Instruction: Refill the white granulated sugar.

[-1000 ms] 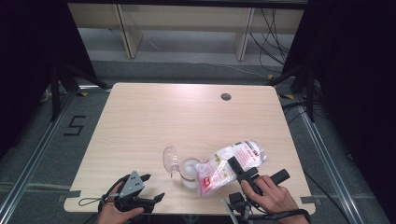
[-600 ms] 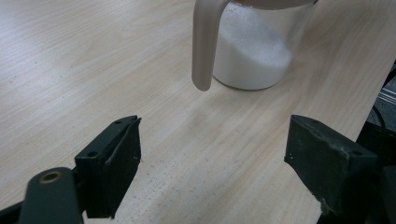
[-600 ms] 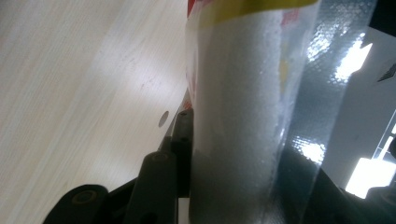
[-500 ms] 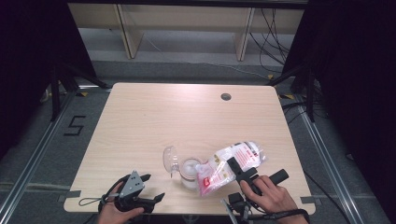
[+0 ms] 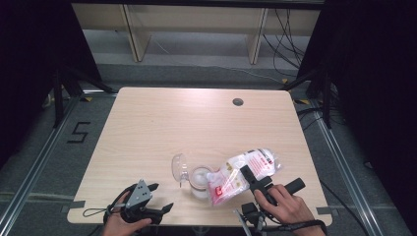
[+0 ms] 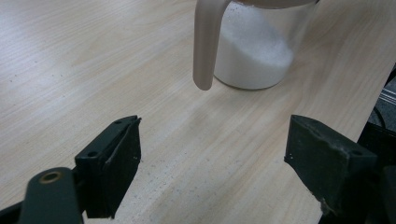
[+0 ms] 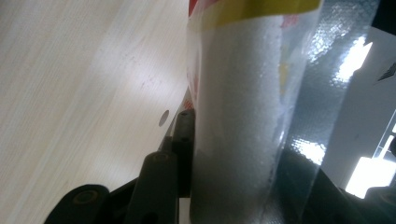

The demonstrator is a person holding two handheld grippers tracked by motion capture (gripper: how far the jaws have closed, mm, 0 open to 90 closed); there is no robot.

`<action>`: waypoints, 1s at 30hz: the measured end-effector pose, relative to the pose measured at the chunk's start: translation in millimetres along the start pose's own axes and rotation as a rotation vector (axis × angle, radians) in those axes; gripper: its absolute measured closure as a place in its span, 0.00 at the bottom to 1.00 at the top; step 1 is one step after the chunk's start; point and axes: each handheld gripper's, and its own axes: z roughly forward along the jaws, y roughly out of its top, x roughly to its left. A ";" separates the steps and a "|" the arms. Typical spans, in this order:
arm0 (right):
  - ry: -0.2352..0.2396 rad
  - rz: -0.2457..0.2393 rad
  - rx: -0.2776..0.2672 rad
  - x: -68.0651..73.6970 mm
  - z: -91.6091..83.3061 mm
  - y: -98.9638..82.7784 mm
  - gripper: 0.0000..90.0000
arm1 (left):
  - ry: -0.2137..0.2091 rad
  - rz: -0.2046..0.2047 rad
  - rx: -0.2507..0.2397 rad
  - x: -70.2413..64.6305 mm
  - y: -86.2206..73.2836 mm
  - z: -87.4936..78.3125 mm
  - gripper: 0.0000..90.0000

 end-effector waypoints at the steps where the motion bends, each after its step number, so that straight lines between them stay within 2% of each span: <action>1: 0.001 0.001 0.000 0.0 0.0 -0.1 0.78 | -0.003 0.029 0.002 1.6 0.6 -0.2 0.20; 4: 0.007 0.001 -0.001 0.2 0.1 0.2 0.78 | -0.004 0.027 0.001 1.4 0.6 -0.2 0.20; 5: 0.010 -0.006 0.001 -0.2 0.1 0.1 0.78 | -0.003 -0.004 0.000 -0.4 -0.1 0.0 0.20; 8: 0.008 -0.002 -0.007 0.6 1.3 -0.2 0.78 | -0.005 -0.010 -0.006 -0.7 -0.1 0.3 0.20; 10: 0.014 0.006 0.004 1.3 0.8 -0.7 0.78 | -0.002 -0.002 0.000 -0.2 0.0 0.0 0.20; 11: 0.014 -0.009 -0.004 0.2 1.5 -0.8 0.78 | 0.002 0.011 0.001 0.6 0.2 -0.2 0.20; 12: 0.010 0.003 -0.002 1.1 1.3 -1.3 0.78 | -0.004 0.030 0.002 1.6 0.6 -0.2 0.20; 13: 0.013 0.007 -0.001 1.1 1.3 -1.4 0.78 | -0.005 0.027 0.001 1.4 0.5 -0.2 0.20; 14: 0.012 0.006 -0.004 0.9 1.5 -1.6 0.78 | -0.006 -0.008 -0.005 -0.8 -0.1 0.4 0.20; 15: 0.013 0.008 -0.002 0.7 0.9 -1.7 0.78 | -0.004 -0.010 -0.006 -0.8 -0.1 0.4 0.20; 18: 0.013 0.008 -0.005 0.6 1.2 -1.8 0.79 | -0.002 -0.002 0.000 -0.3 0.0 0.0 0.20; 19: 0.014 0.024 -0.005 2.2 1.6 -2.1 0.79 | 0.000 0.007 -0.004 0.1 0.2 0.1 0.20; 20: 0.010 0.021 -0.006 1.7 1.4 -2.2 0.79 | -0.008 -0.010 -0.005 -1.0 0.0 0.4 0.20; 23: 0.018 0.020 -0.021 0.4 2.3 -3.9 0.79 | -0.006 -0.011 -0.006 -0.8 -0.1 0.3 0.20; 25: 0.027 0.036 -0.012 1.1 1.6 -4.3 0.79 | -0.006 -0.011 -0.006 -0.8 -0.1 0.2 0.20; 29: 0.027 0.064 -0.032 0.4 1.9 -6.9 0.79 | -0.006 -0.011 -0.006 -0.8 0.0 0.2 0.20; 30: 0.030 0.061 -0.036 0.2 2.0 -7.4 0.79 | -0.002 0.014 0.014 1.1 0.2 -0.9 0.20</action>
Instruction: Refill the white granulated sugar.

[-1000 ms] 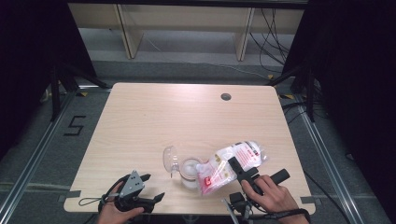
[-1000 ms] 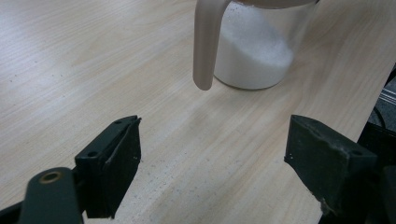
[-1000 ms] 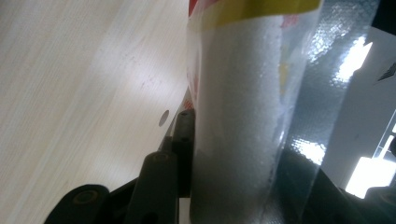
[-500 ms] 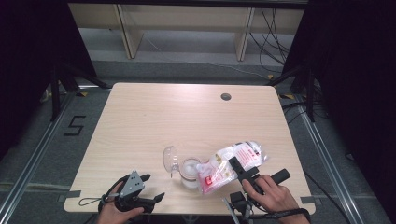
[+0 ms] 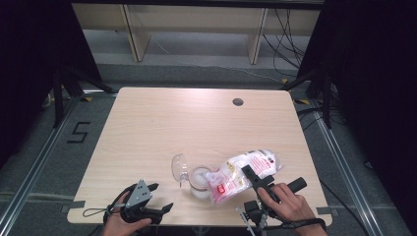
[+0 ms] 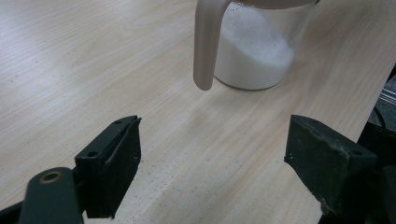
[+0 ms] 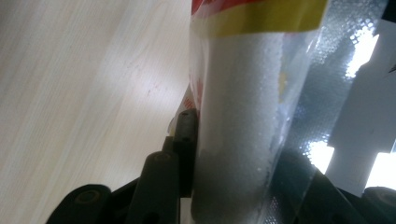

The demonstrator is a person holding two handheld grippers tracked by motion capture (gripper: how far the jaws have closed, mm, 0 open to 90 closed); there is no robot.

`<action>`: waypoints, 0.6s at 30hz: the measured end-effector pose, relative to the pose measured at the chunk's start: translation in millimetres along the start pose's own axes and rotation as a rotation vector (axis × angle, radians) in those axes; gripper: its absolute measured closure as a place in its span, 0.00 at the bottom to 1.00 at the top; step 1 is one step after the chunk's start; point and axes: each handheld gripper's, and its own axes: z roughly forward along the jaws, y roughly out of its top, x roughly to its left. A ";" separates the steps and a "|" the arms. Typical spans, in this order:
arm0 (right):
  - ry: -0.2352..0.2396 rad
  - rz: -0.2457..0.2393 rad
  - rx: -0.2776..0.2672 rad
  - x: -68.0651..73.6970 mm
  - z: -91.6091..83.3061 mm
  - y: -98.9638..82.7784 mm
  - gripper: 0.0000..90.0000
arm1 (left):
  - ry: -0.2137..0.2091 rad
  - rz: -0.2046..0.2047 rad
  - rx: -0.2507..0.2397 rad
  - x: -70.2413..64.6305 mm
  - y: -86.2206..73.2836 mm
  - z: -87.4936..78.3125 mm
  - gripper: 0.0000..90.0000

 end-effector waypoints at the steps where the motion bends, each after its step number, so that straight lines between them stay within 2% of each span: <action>1: 0.001 0.030 -0.006 1.0 0.5 -1.5 0.79 | 0.001 -0.008 -0.008 -0.6 -0.1 0.4 0.20; 2: -0.006 0.033 -0.024 -0.2 1.7 -3.0 0.79 | -0.005 -0.026 -0.021 -2.0 -0.2 1.1 0.20; 3: -0.002 0.089 -0.022 2.7 1.4 -4.4 0.79 | -0.004 -0.025 -0.020 -2.0 -0.2 1.2 0.20; 4: 0.005 0.076 -0.033 1.1 2.3 -5.5 0.79 | -0.004 -0.025 -0.020 -2.1 -0.2 1.2 0.20; 5: 0.014 0.105 -0.025 3.2 2.3 -6.1 0.80 | -0.003 -0.025 -0.020 -2.0 -0.2 1.2 0.20; 6: 0.017 0.104 -0.028 2.8 2.8 -6.3 0.80 | -0.003 -0.024 -0.020 -1.8 -0.2 1.2 0.20; 7: 0.009 0.078 -0.052 0.8 4.6 -7.0 0.80 | 0.000 -0.015 -0.014 -1.1 -0.1 0.8 0.20; 8: 0.026 0.126 -0.045 3.8 4.7 -7.6 0.80 | -0.004 -0.024 -0.020 -1.8 -0.1 1.2 0.20; 9: 0.025 0.135 -0.064 3.7 6.2 -9.5 0.80 | -0.005 -0.025 -0.020 -1.9 -0.1 1.1 0.20; 10: 0.033 0.160 -0.062 5.2 6.4 -10.6 0.80 | 0.006 0.002 -0.013 -0.3 0.4 0.1 0.20; 11: 0.019 0.146 -0.082 3.7 7.7 -12.7 0.80 | -0.004 0.020 -0.005 0.8 0.7 -0.2 0.20; 12: 0.034 0.177 -0.073 5.7 7.4 -14.0 0.80 | -0.001 -0.015 -0.012 -1.0 -0.1 0.5 0.20; 13: 0.032 0.175 -0.078 5.2 7.6 -15.5 0.81 | -0.002 -0.024 -0.019 -1.6 -0.1 1.0 0.20; 14: 0.027 0.176 -0.088 4.9 8.2 -17.3 0.81 | -0.003 -0.025 -0.020 -1.9 -0.2 1.2 0.20; 16: 0.038 0.237 -0.086 8.1 9.0 -20.5 0.81 | -0.004 -0.025 -0.019 -2.2 -0.1 1.2 0.20; 18: 0.046 0.263 -0.092 7.8 9.7 -23.3 0.82 | -0.002 -0.020 -0.019 -1.8 0.0 1.2 0.20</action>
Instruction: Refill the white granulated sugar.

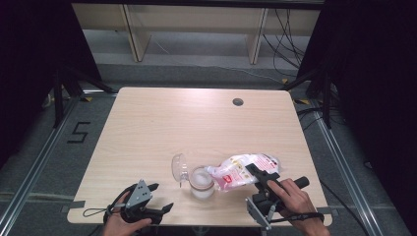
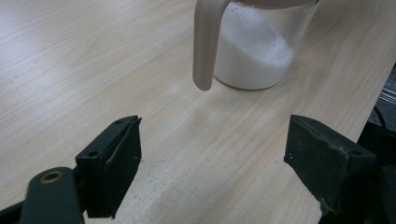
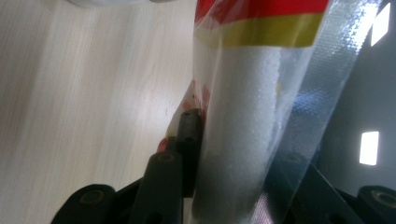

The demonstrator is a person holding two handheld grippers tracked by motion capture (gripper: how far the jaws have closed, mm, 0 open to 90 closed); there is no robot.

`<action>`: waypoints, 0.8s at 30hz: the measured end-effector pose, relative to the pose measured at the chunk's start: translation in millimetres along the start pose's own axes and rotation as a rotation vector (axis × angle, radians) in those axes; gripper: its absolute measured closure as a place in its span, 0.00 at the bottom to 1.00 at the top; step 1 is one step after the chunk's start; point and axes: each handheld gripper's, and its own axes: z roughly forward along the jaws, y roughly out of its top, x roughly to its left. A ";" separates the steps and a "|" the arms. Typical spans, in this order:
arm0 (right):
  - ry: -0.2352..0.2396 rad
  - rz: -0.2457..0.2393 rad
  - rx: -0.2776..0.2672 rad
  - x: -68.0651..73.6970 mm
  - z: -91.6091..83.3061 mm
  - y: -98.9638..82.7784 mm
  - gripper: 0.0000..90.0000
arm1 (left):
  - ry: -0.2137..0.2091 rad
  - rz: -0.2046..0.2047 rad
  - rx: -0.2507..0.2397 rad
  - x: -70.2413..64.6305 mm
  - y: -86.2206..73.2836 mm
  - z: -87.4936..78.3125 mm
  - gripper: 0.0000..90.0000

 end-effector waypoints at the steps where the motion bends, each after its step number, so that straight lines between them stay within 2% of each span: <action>1: -0.007 -0.004 -0.015 -1.7 1.0 -1.5 0.82 | -0.002 -0.004 0.000 -0.1 -0.1 0.1 0.20; 2: 0.007 0.081 -0.003 2.4 0.5 -4.0 0.82 | 0.001 0.001 0.003 0.3 0.0 -0.2 0.20; 3: 0.000 0.053 -0.038 -2.4 2.8 -7.6 0.82 | 0.002 0.003 0.004 0.5 0.0 -0.2 0.20; 4: 0.009 0.117 -0.025 0.7 2.3 -9.6 0.82 | 0.003 0.031 0.006 2.3 0.6 -0.5 0.20; 5: 0.008 0.110 -0.039 -1.9 3.7 -12.2 0.83 | 0.002 0.037 0.010 2.8 0.7 -0.5 0.20; 6: 0.010 0.170 -0.037 0.8 4.2 -14.1 0.83 | 0.003 0.035 0.007 2.9 0.5 -0.1 0.20; 7: 0.014 0.189 -0.048 0.1 6.0 -16.7 0.83 | 0.002 0.033 0.002 2.5 0.4 0.2 0.20; 8: 0.016 0.165 -0.060 -2.6 7.3 -18.1 0.83 | 0.002 0.034 0.004 2.3 0.5 0.0 0.20; 9: 0.020 0.236 -0.057 0.8 7.8 -19.9 0.83 | 0.000 0.026 0.009 1.4 0.4 -0.5 0.20; 10: 0.020 0.222 -0.069 -1.9 8.9 -21.2 0.83 | -0.004 0.017 0.015 0.7 0.3 -1.0 0.20; 11: 0.026 0.301 -0.079 0.9 10.1 -23.0 0.83 | -0.003 0.016 0.014 0.7 0.3 -1.0 0.20; 12: 0.028 0.329 -0.090 1.0 10.9 -23.9 0.83 | 0.003 0.013 -0.001 0.7 0.4 0.0 0.20; 13: 0.022 0.332 -0.093 -1.0 11.6 -26.1 0.84 | -0.004 0.026 0.000 1.5 0.6 0.0 0.20; 14: 0.028 0.361 -0.102 -0.4 13.1 -27.4 0.84 | -0.004 0.026 0.000 1.4 0.7 0.0 0.20; 15: 0.025 0.337 -0.129 -3.8 16.3 -30.1 0.84 | -0.004 0.024 -0.001 1.3 0.7 0.0 0.20; 16: 0.031 0.402 -0.116 -1.2 16.2 -30.1 0.84 | -0.003 0.004 0.000 0.1 0.4 0.0 0.20; 17: 0.035 0.397 -0.135 -3.8 19.2 -32.2 0.84 | 0.000 0.008 0.002 0.3 0.5 -0.2 0.20; 18: 0.041 0.444 -0.135 -2.0 20.6 -32.8 0.84 | -0.002 0.029 0.004 1.4 1.0 -0.2 0.20; 19: 0.047 0.454 -0.153 -3.3 24.6 -34.6 0.85 | -0.007 -0.008 -0.002 -0.9 0.2 0.6 0.20; 21: 0.071 0.547 -0.166 -0.2 29.2 -36.6 0.85 | -0.002 -0.001 0.002 -0.4 0.4 0.1 0.20; 22: 0.075 0.545 -0.173 -0.9 33.2 -39.0 0.85 | 0.001 0.008 0.002 0.2 0.6 -0.2 0.20; 23: 0.085 0.594 -0.169 1.7 36.1 -39.8 0.85 | 0.000 0.009 0.002 0.3 0.7 -0.3 0.20; 24: 0.086 0.601 -0.172 2.4 39.5 -41.3 0.85 | -0.006 -0.006 -0.002 -0.6 0.3 0.3 0.20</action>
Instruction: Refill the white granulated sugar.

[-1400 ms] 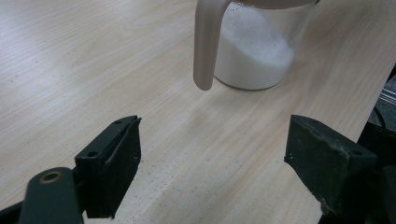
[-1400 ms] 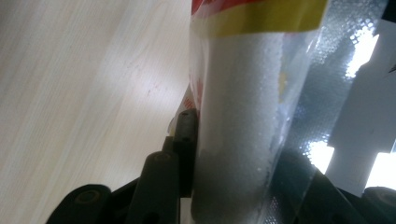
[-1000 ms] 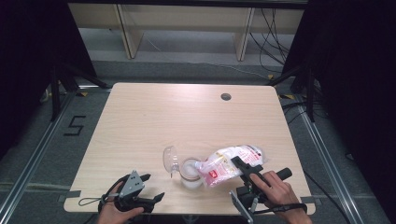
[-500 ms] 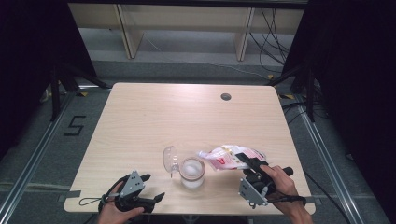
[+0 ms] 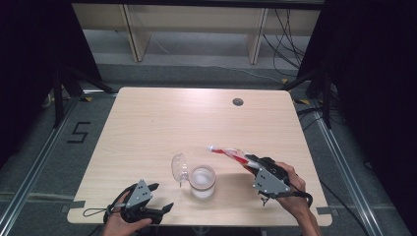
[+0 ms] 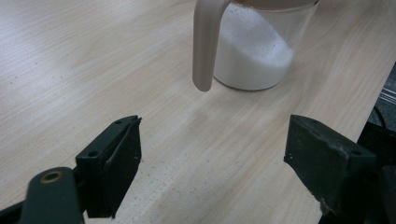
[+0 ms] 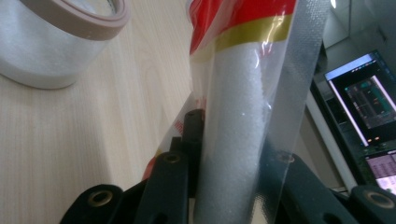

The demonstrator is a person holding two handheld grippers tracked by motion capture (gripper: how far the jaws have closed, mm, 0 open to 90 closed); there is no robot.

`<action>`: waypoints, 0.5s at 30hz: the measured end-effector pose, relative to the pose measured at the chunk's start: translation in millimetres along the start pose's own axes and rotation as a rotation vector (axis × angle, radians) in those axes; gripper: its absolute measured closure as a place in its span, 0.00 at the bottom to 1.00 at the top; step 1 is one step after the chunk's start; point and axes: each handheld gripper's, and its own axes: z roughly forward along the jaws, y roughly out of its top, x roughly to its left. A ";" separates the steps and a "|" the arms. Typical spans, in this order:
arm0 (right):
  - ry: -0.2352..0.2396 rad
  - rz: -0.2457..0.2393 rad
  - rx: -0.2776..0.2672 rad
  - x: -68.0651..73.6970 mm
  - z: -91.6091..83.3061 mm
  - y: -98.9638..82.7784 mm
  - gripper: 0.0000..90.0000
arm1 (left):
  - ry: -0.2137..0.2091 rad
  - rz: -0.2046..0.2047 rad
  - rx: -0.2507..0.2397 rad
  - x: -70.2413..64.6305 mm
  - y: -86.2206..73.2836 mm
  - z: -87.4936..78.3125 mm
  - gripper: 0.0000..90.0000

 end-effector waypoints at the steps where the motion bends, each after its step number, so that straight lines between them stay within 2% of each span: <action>1: 0.004 0.024 0.004 -0.1 3.6 -2.5 0.85 | 0.009 0.016 0.002 1.1 0.3 -0.2 0.20; 2: 0.005 0.014 -0.006 -2.2 6.2 -4.0 0.86 | 0.006 0.022 0.001 1.2 0.4 -0.1 0.20; 3: 0.003 0.048 -0.002 -2.2 7.2 -5.9 0.86 | -0.001 0.008 0.005 0.1 0.0 -0.2 0.20; 5: 0.003 0.066 -0.022 -4.9 9.6 -9.3 0.86 | 0.002 0.011 0.008 0.2 0.1 -0.5 0.20; 8: 0.000 0.142 -0.041 -6.5 12.1 -14.4 0.86 | 0.002 0.005 0.004 0.2 0.0 -0.4 0.20; 9: 0.004 0.154 -0.055 -8.1 14.2 -16.5 0.86 | 0.007 0.017 0.005 0.9 0.3 -0.6 0.20; 11: 0.001 0.191 -0.057 -7.5 16.7 -18.9 0.86 | -0.001 0.006 0.004 -0.1 0.2 -0.3 0.20; 13: 0.010 0.187 -0.057 -7.8 19.7 -20.5 0.86 | 0.005 0.010 0.004 0.4 0.2 -0.5 0.20; 14: 0.013 0.209 -0.050 -6.4 19.8 -21.4 0.86 | 0.003 0.039 0.007 2.2 0.7 -1.0 0.20; 15: 0.018 0.207 -0.049 -6.5 21.3 -23.6 0.86 | 0.001 0.038 0.008 2.3 0.6 -1.1 0.20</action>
